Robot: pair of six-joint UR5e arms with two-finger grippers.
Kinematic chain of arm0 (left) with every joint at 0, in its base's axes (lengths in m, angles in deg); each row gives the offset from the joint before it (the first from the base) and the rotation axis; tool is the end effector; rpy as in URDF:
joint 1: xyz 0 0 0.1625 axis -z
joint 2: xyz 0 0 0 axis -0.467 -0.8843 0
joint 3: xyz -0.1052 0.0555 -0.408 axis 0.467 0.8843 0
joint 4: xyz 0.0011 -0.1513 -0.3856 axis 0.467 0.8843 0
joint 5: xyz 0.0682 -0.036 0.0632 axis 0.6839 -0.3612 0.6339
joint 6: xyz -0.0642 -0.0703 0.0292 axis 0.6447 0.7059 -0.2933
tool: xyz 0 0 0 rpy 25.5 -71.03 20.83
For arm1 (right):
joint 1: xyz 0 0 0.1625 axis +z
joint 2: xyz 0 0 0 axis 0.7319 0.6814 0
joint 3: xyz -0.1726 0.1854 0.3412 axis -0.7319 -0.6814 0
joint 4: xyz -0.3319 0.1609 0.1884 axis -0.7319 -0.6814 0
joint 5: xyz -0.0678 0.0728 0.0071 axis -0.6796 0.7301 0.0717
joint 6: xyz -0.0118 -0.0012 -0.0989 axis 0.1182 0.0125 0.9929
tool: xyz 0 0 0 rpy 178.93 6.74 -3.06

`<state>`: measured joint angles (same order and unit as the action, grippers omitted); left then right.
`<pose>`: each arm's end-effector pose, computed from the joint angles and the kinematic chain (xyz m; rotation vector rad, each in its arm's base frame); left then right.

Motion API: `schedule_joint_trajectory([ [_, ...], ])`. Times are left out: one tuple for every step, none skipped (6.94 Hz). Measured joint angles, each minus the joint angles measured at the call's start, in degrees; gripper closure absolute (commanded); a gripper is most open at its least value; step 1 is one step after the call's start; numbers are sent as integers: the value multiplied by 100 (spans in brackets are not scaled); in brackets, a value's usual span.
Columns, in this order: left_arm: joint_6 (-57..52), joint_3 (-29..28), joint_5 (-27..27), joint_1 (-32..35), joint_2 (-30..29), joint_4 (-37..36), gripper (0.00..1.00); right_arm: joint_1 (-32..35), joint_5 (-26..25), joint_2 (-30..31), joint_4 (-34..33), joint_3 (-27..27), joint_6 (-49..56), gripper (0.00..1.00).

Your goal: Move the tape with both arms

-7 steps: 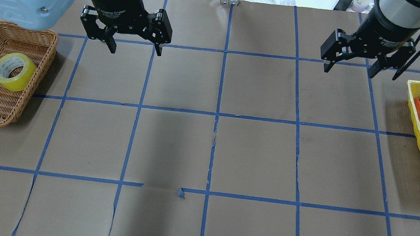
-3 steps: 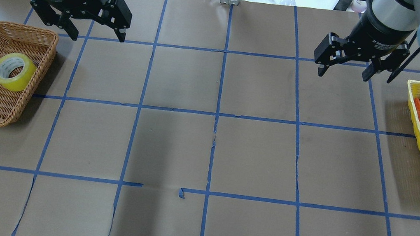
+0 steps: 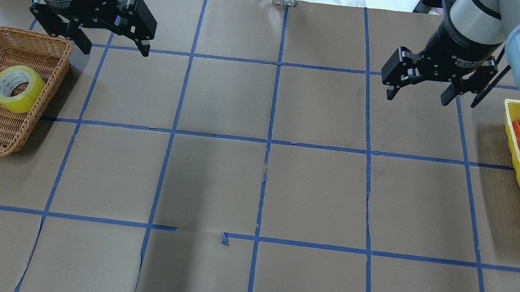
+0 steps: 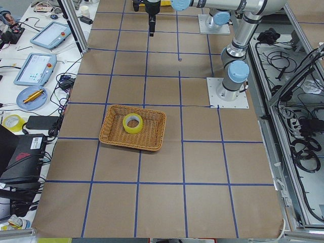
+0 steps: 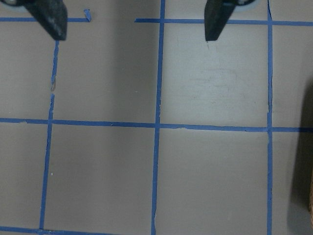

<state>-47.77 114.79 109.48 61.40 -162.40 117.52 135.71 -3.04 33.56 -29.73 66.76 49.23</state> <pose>-0.1317 -0.4907 0.5191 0.0762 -3.0881 0.1238 0.1254 -0.5174 0.4577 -0.0476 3.0995 -0.0201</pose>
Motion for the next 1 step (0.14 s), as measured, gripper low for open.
schedule_joint_trajectory([
  [3, 3, -6, -8, 3, -37, 0, 2, 4, -2, -14, 2, 4, 0],
])
